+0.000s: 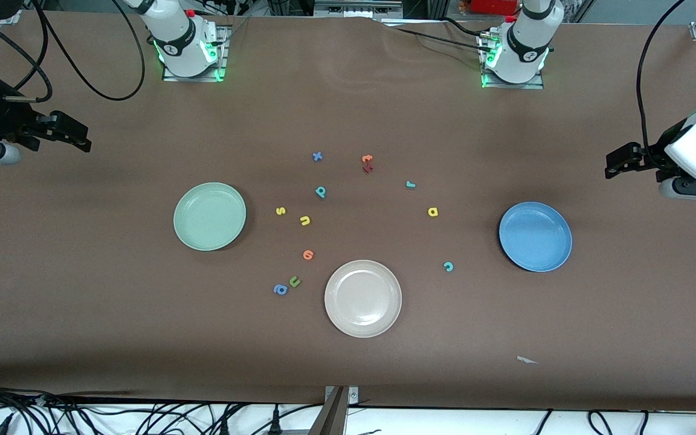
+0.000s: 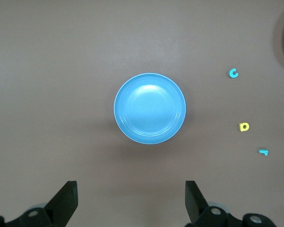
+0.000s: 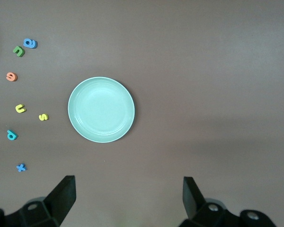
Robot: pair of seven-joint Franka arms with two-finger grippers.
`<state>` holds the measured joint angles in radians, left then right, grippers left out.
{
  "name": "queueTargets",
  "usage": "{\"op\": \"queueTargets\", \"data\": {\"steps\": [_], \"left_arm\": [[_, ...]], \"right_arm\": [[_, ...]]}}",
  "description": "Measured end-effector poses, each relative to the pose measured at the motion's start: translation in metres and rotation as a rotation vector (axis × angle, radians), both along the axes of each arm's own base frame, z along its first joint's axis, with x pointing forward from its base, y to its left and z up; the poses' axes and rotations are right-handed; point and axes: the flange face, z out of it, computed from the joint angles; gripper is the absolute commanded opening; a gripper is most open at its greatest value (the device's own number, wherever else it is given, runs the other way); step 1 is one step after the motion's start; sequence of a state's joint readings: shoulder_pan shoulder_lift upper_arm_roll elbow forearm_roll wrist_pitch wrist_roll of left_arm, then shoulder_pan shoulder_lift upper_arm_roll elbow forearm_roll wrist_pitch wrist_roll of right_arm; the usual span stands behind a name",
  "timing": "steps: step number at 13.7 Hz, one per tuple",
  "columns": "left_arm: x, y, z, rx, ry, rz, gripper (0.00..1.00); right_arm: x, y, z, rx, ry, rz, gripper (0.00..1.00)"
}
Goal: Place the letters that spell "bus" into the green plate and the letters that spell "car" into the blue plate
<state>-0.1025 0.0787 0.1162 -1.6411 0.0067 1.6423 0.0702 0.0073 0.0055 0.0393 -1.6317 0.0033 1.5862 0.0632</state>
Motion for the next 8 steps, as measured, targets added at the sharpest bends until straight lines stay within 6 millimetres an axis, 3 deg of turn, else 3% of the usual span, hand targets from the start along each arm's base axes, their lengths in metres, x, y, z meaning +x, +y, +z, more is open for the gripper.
{"op": "queueTargets", "data": {"steps": [8], "left_arm": [[0.0018, 0.0000, -0.0047, 0.001, 0.008, 0.000, 1.00]], "right_arm": [[0.0006, 0.0000, 0.0005, 0.000, -0.006, 0.000, 1.00]]}}
